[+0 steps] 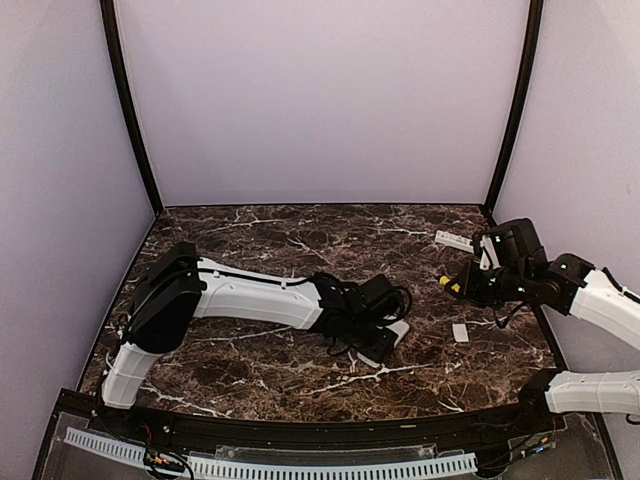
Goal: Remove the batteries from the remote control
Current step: Move the remote control without the battery cover to the center of the board, then hold the remote control without the battery cover at the center of the board.
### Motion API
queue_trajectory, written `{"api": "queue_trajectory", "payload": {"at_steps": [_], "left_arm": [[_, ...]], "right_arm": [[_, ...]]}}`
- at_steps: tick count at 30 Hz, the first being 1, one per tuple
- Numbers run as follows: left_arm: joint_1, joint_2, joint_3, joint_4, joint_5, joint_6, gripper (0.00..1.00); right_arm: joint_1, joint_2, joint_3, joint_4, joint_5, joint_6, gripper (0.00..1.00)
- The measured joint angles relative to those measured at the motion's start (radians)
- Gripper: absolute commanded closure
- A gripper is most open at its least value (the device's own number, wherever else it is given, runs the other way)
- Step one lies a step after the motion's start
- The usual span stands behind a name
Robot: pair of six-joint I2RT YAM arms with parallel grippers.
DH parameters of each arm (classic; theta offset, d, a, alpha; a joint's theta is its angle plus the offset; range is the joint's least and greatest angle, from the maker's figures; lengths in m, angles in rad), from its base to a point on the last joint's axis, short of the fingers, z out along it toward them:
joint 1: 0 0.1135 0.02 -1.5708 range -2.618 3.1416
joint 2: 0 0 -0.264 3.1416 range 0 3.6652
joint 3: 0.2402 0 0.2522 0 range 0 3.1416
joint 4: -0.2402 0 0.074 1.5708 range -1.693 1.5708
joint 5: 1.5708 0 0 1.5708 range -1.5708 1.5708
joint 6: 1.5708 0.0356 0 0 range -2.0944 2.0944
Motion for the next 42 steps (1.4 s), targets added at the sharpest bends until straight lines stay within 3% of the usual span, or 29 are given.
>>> {"api": "queue_trajectory", "payload": {"at_steps": [6, 12, 14, 22, 30, 42], "left_arm": [[0.129, -0.112, -0.158, 0.010, -0.046, -0.035, 0.64], [0.186, -0.192, -0.285, 0.013, -0.055, -0.098, 0.26], [0.188, -0.212, -0.314, 0.021, -0.037, -0.122, 0.20], [0.188, -0.330, -0.470, 0.116, 0.109, -0.233, 0.17], [0.191, -0.391, -0.639, 0.355, 0.275, -0.298, 0.17], [0.239, -0.480, -0.695, 0.433, 0.290, -0.282, 0.18]], "right_arm": [[0.000, -0.009, -0.002, 0.026, -0.061, -0.009, 1.00], [0.001, -0.012, -0.041, 0.094, -0.183, -0.023, 1.00], [0.010, -0.010, -0.057, 0.110, -0.217, -0.028, 1.00], [0.127, 0.062, -0.065, 0.175, -0.283, -0.027, 1.00], [0.220, 0.146, -0.079, 0.230, -0.288, 0.003, 1.00], [0.292, 0.246, -0.073, 0.260, -0.288, 0.023, 1.00]]}}
